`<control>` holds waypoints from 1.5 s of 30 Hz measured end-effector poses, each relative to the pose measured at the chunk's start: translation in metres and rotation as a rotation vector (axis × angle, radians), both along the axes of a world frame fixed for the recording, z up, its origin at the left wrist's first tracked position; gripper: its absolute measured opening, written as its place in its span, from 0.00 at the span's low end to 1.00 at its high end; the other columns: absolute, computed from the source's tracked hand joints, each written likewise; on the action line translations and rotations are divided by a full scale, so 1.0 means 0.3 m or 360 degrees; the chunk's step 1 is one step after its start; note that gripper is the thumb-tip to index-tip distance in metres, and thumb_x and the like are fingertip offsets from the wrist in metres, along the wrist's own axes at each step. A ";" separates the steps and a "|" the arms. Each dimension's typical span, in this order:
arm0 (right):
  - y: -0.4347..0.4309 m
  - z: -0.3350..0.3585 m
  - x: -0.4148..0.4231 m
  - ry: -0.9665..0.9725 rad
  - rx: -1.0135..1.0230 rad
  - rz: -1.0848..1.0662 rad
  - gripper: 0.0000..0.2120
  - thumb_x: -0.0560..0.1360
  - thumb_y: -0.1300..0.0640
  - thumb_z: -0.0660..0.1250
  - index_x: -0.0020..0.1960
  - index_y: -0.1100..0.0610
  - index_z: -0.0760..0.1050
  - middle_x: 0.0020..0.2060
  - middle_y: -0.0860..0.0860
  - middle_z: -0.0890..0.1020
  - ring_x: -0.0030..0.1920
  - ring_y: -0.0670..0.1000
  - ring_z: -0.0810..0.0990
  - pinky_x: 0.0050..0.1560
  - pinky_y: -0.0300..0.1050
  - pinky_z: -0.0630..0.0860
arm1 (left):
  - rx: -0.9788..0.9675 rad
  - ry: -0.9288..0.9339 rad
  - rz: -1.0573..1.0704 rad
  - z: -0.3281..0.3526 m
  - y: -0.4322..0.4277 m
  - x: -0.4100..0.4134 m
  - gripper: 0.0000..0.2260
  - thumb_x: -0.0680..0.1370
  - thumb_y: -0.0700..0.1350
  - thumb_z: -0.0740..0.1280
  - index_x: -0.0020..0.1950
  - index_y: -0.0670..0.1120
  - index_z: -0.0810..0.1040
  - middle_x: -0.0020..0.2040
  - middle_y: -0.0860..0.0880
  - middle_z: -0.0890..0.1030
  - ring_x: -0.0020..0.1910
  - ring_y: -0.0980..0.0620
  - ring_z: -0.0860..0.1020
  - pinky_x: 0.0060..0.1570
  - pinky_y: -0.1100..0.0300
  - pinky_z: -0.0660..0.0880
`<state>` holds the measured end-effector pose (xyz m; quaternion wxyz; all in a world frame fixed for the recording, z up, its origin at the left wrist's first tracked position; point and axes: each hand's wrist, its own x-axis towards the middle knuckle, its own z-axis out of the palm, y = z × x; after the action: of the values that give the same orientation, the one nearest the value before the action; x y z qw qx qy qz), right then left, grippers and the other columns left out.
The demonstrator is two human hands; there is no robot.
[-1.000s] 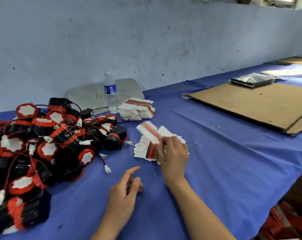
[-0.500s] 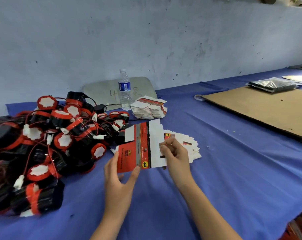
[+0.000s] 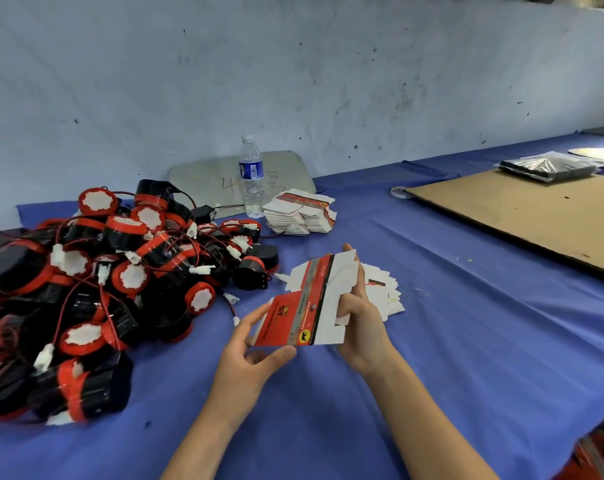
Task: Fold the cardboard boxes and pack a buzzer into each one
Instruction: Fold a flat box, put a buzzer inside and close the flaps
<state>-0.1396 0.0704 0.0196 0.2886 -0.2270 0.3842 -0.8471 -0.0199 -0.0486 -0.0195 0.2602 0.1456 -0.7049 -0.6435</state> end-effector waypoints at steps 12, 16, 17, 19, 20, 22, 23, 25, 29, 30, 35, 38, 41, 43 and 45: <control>-0.011 0.016 0.015 -0.0233 -0.0113 -0.0026 0.28 0.72 0.71 0.45 0.65 0.54 0.68 0.59 0.54 0.75 0.58 0.55 0.73 0.62 0.54 0.69 | -0.0520 -0.0055 0.0036 -0.007 0.022 0.002 0.38 0.61 0.77 0.64 0.66 0.62 0.68 0.68 0.56 0.68 0.66 0.68 0.66 0.57 0.79 0.64; -0.008 0.013 0.004 -0.0245 -0.0159 -0.0026 0.25 0.70 0.67 0.51 0.64 0.57 0.70 0.56 0.55 0.78 0.53 0.54 0.76 0.57 0.51 0.71 | -0.0511 0.0001 0.0101 -0.008 0.031 0.007 0.39 0.60 0.79 0.63 0.66 0.63 0.67 0.68 0.62 0.66 0.69 0.65 0.65 0.60 0.76 0.65; -0.008 0.015 0.002 -0.0235 -0.0166 -0.0042 0.22 0.71 0.66 0.51 0.63 0.58 0.70 0.56 0.56 0.78 0.53 0.54 0.76 0.56 0.51 0.70 | -0.0474 0.0037 0.0128 -0.005 0.031 0.008 0.37 0.61 0.78 0.63 0.66 0.63 0.67 0.67 0.65 0.66 0.68 0.66 0.66 0.59 0.76 0.66; -0.014 0.016 0.004 -0.0185 -0.0153 -0.0071 0.16 0.72 0.61 0.54 0.57 0.60 0.73 0.51 0.56 0.80 0.51 0.55 0.75 0.53 0.51 0.70 | -0.0386 0.0108 0.0197 0.000 0.028 0.008 0.35 0.63 0.73 0.68 0.66 0.64 0.66 0.65 0.68 0.67 0.67 0.67 0.67 0.55 0.76 0.68; -0.019 0.011 0.011 -0.0151 -0.0128 -0.0070 0.14 0.71 0.57 0.57 0.53 0.60 0.74 0.48 0.55 0.81 0.50 0.56 0.76 0.52 0.50 0.70 | -0.0360 0.0139 0.0246 -0.001 0.025 0.006 0.33 0.64 0.69 0.70 0.67 0.64 0.66 0.66 0.67 0.66 0.67 0.67 0.66 0.55 0.76 0.68; -0.032 -0.010 0.035 -0.0074 -0.0003 0.0022 0.14 0.71 0.51 0.62 0.49 0.60 0.77 0.46 0.56 0.81 0.52 0.57 0.76 0.53 0.50 0.71 | -0.0344 0.0194 0.0380 -0.010 0.014 -0.001 0.32 0.68 0.60 0.73 0.69 0.62 0.64 0.69 0.60 0.64 0.69 0.64 0.64 0.61 0.69 0.67; -0.039 -0.023 0.051 0.0017 0.0100 0.0124 0.17 0.71 0.45 0.63 0.48 0.58 0.79 0.47 0.55 0.81 0.52 0.57 0.77 0.55 0.51 0.71 | -0.0332 0.0206 0.0463 -0.015 0.007 -0.003 0.35 0.68 0.58 0.74 0.71 0.61 0.62 0.71 0.57 0.62 0.71 0.61 0.63 0.65 0.63 0.66; -0.051 -0.045 0.082 0.0260 0.0308 0.0354 0.23 0.69 0.35 0.64 0.49 0.53 0.83 0.49 0.53 0.82 0.52 0.54 0.78 0.57 0.50 0.70 | -0.0294 0.0185 0.0625 -0.019 -0.009 -0.003 0.40 0.67 0.55 0.75 0.75 0.57 0.59 0.73 0.54 0.59 0.74 0.56 0.60 0.71 0.52 0.63; -0.051 -0.043 0.091 0.0252 0.0373 0.0449 0.31 0.63 0.28 0.68 0.54 0.50 0.83 0.55 0.52 0.83 0.57 0.53 0.79 0.65 0.52 0.69 | -0.0453 0.0121 0.0810 -0.023 -0.028 0.000 0.43 0.65 0.55 0.73 0.77 0.54 0.58 0.75 0.52 0.60 0.75 0.53 0.57 0.73 0.45 0.60; -0.050 -0.038 0.091 0.0194 0.0328 0.0462 0.32 0.62 0.28 0.69 0.54 0.50 0.83 0.56 0.52 0.83 0.57 0.52 0.80 0.65 0.51 0.70 | -0.0479 0.0110 0.0825 -0.025 -0.028 0.000 0.43 0.66 0.57 0.73 0.77 0.53 0.58 0.75 0.52 0.60 0.75 0.53 0.57 0.72 0.44 0.61; -0.055 -0.018 0.088 -0.0080 0.0196 0.0301 0.37 0.66 0.29 0.65 0.63 0.55 0.77 0.60 0.57 0.80 0.60 0.58 0.78 0.63 0.55 0.71 | -0.0349 0.0138 0.0613 -0.013 -0.009 0.004 0.39 0.65 0.68 0.67 0.73 0.65 0.56 0.72 0.62 0.62 0.74 0.58 0.59 0.72 0.46 0.63; -0.049 -0.005 0.081 -0.0180 0.0172 0.0178 0.36 0.71 0.35 0.58 0.69 0.59 0.71 0.64 0.61 0.77 0.67 0.64 0.72 0.65 0.58 0.69 | -0.0292 0.0154 0.0392 -0.007 0.006 0.007 0.41 0.62 0.69 0.70 0.71 0.72 0.53 0.72 0.58 0.63 0.73 0.57 0.63 0.70 0.45 0.67; -0.046 -0.001 0.075 -0.0185 0.0172 0.0084 0.39 0.67 0.35 0.59 0.70 0.59 0.71 0.67 0.61 0.74 0.67 0.63 0.72 0.60 0.54 0.74 | -0.0513 0.0137 0.0310 -0.001 0.018 0.018 0.46 0.60 0.74 0.70 0.72 0.73 0.50 0.73 0.62 0.60 0.74 0.57 0.60 0.69 0.42 0.67; -0.046 0.003 0.078 -0.0197 0.0145 0.0066 0.40 0.66 0.35 0.62 0.70 0.59 0.71 0.67 0.60 0.75 0.69 0.61 0.70 0.70 0.58 0.67 | -0.0849 0.0193 0.0313 0.009 0.024 0.026 0.43 0.64 0.74 0.68 0.74 0.71 0.49 0.76 0.62 0.55 0.76 0.56 0.57 0.67 0.38 0.68; -0.045 0.003 0.084 -0.0173 0.0132 0.0063 0.39 0.67 0.36 0.62 0.70 0.59 0.70 0.67 0.60 0.75 0.69 0.61 0.70 0.73 0.60 0.62 | -0.1297 0.0334 0.0322 0.018 0.028 0.026 0.34 0.73 0.69 0.63 0.75 0.69 0.51 0.79 0.58 0.51 0.77 0.51 0.56 0.62 0.34 0.70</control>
<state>-0.1145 0.0568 0.0207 0.3348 -0.1761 0.3981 -0.8357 -0.0122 -0.0402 -0.0141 0.4285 0.0331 -0.8534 -0.2950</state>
